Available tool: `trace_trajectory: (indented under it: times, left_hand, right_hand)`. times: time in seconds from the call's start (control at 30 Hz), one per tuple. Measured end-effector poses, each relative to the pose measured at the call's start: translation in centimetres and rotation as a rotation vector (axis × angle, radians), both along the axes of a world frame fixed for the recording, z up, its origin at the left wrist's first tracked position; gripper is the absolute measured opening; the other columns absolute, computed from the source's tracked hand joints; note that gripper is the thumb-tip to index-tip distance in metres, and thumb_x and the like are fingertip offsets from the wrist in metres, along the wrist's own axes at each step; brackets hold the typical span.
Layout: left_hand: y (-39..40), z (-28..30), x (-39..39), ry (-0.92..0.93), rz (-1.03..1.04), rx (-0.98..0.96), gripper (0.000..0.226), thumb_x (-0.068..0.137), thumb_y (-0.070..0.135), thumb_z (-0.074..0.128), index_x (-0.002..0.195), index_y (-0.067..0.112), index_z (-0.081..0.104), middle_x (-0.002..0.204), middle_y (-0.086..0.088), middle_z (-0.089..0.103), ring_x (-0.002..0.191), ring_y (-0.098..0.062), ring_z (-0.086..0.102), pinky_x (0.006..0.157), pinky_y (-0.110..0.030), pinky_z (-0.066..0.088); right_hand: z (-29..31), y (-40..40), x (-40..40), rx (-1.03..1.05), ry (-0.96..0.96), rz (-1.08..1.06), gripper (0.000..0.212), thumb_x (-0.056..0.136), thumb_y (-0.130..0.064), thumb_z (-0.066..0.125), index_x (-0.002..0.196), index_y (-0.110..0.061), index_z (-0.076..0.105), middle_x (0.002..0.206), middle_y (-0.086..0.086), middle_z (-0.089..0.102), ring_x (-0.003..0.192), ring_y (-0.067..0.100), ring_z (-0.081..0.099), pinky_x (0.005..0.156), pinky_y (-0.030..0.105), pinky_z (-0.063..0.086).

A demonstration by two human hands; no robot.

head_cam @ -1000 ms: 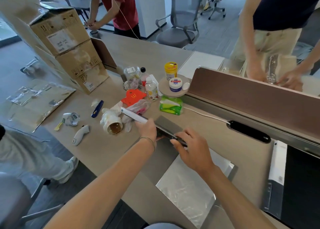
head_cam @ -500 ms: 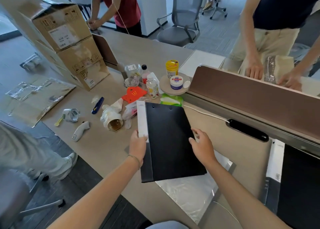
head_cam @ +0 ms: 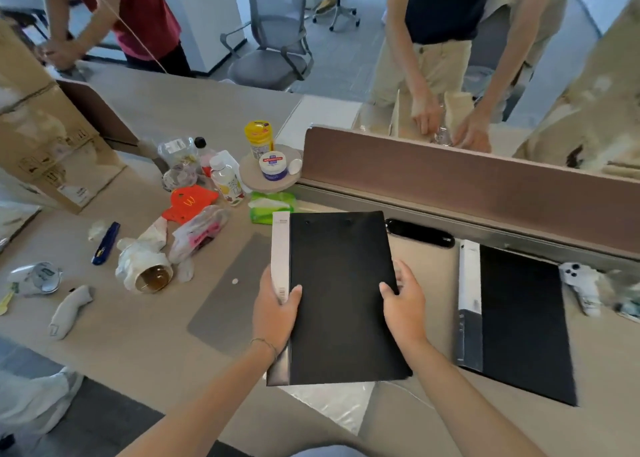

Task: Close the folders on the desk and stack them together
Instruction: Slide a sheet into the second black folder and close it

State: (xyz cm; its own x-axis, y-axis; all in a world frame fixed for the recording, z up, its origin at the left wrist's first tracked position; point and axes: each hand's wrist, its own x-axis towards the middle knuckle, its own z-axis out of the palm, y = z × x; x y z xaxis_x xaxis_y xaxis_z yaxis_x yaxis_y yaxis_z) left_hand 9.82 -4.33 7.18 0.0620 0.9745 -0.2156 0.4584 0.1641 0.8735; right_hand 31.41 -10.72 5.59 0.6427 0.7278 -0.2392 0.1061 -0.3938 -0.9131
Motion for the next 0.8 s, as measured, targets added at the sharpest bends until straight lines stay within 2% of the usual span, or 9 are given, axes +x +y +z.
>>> trace_trajectory:
  times: [0.1,0.2,0.27,0.37,0.47,0.63,0.73,0.8]
  left_hand:
    - [-0.4,-0.8,3.4,0.016,-0.062,-0.029,0.064,0.092,0.025,0.068,0.148,0.028,0.037,0.139,0.007,0.058,0.122,-0.019,0.058,0.108,-0.041,0.045]
    - [-1.2,-1.1,7.4,0.013,-0.15,-0.061,0.06,0.092,0.03,0.067,0.145,0.034,0.039,0.134,0.012,0.059,0.121,-0.016,0.059,0.107,-0.037,0.045]
    - [-2.0,-1.5,10.1,0.039,-0.2,-0.083,0.06,0.091,0.04,0.065,0.144,0.04,0.037,0.136,0.011,0.06,0.121,-0.019,0.061,0.106,-0.045,0.049]
    - [-3.4,-2.0,14.4,0.077,-0.267,-0.135,0.061,0.093,0.046,0.062,0.146,0.036,0.032,0.138,0.007,0.058,0.123,-0.026,0.061,0.105,-0.046,0.05]
    - [-5.1,-2.3,18.7,0.078,-0.344,-0.156,0.063,0.094,0.042,0.062,0.148,0.032,0.031,0.134,0.012,0.054,0.125,-0.024,0.058,0.105,-0.046,0.049]
    - [-6.8,-4.5,24.5,0.136,-0.445,-0.229,0.072,0.095,0.038,0.062,0.155,0.03,0.023,0.151,0.002,0.048,0.134,-0.029,0.052,0.11,-0.046,0.045]
    - [-7.5,-5.2,27.8,0.175,-0.483,-0.248,0.071,0.097,0.036,0.059,0.156,0.028,0.021,0.151,0.002,0.048,0.134,-0.03,0.054,0.108,-0.045,0.045]
    - [-7.8,-5.6,29.9,0.203,-0.506,-0.236,0.069,0.097,0.038,0.059,0.155,0.028,0.023,0.149,0.001,0.05,0.132,-0.031,0.055,0.107,-0.047,0.047]
  right_hand:
    - [0.3,-2.0,2.6,-0.025,0.002,-0.112,0.053,0.093,-0.008,0.06,0.142,-0.026,0.051,0.126,-0.007,0.065,0.112,0.01,0.061,0.104,0.036,0.05]
    - [0.3,-4.3,5.6,-0.036,-0.028,-0.201,0.052,0.093,-0.002,0.059,0.14,-0.023,0.054,0.127,-0.007,0.065,0.117,0.01,0.059,0.099,0.024,0.046]
    - [0.1,-5.9,7.8,-0.053,-0.031,-0.252,0.053,0.093,0.001,0.059,0.14,-0.021,0.055,0.131,-0.006,0.062,0.123,0.011,0.057,0.101,0.022,0.043]
    - [-0.2,-8.1,11.2,-0.097,-0.017,-0.349,0.051,0.094,-0.001,0.058,0.141,-0.022,0.054,0.136,-0.001,0.06,0.129,0.016,0.054,0.105,0.028,0.04]
    - [-1.3,-10.0,14.8,-0.142,0.013,-0.412,0.049,0.098,-0.011,0.056,0.144,-0.025,0.05,0.142,0.001,0.056,0.133,0.02,0.051,0.108,0.033,0.039]
    - [-3.3,-12.4,20.2,-0.196,0.027,-0.486,0.046,0.099,-0.014,0.052,0.145,-0.022,0.05,0.141,0.005,0.05,0.114,0.016,0.053,0.099,0.027,0.038]
    - [-4.7,-13.4,22.7,-0.227,0.046,-0.512,0.051,0.099,-0.016,0.054,0.147,-0.029,0.045,0.15,0.002,0.045,0.137,0.022,0.045,0.112,0.037,0.035]
    - [-5.2,-13.9,24.2,-0.236,0.054,-0.514,0.054,0.099,-0.016,0.054,0.149,-0.032,0.041,0.152,0.0,0.044,0.141,0.022,0.041,0.115,0.04,0.033]
